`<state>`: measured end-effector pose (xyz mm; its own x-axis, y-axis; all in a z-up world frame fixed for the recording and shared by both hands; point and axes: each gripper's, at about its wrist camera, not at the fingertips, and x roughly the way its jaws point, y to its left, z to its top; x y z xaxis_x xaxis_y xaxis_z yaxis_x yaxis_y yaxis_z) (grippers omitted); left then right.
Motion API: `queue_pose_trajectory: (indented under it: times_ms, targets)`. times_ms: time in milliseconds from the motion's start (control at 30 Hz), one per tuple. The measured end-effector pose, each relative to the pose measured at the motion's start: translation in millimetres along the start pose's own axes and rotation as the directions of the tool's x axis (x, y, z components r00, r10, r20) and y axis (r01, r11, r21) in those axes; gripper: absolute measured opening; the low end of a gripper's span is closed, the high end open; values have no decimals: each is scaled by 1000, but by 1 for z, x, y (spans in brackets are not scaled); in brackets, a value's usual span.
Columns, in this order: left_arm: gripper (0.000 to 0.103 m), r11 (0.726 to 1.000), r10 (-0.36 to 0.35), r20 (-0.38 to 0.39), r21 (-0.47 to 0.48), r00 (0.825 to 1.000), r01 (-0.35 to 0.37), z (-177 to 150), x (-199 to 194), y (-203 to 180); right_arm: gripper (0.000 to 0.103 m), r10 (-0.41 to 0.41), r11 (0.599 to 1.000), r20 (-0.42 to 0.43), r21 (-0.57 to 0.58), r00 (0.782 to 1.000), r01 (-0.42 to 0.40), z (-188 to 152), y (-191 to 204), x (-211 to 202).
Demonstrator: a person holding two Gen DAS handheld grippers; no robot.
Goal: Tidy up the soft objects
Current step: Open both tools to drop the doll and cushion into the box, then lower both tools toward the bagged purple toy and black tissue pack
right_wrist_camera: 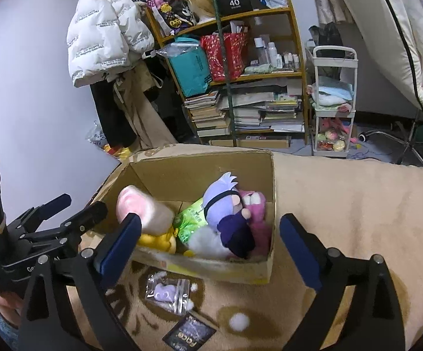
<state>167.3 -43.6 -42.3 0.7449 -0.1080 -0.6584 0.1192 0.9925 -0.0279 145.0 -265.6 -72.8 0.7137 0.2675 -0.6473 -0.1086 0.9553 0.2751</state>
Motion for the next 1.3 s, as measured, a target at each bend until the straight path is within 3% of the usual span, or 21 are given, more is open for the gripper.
queue_pose_trajectory:
  times_ms: [200,733,1300]
  targets:
    - [98,999,-15,-5,-40,1000,14,-9,-26,9,103,-11,1000,8,-14,1000,12,-11,9,-23]
    - [98,1000,-29,-28,0,999,29,-45,-84,8,103,-35,998,14,-55,999,36,-48,30,-69]
    - [98,999,-41,-122,-16,992,40,-59,-57,13,103,-82,996,-64,-51,995,79,-63,27,-45]
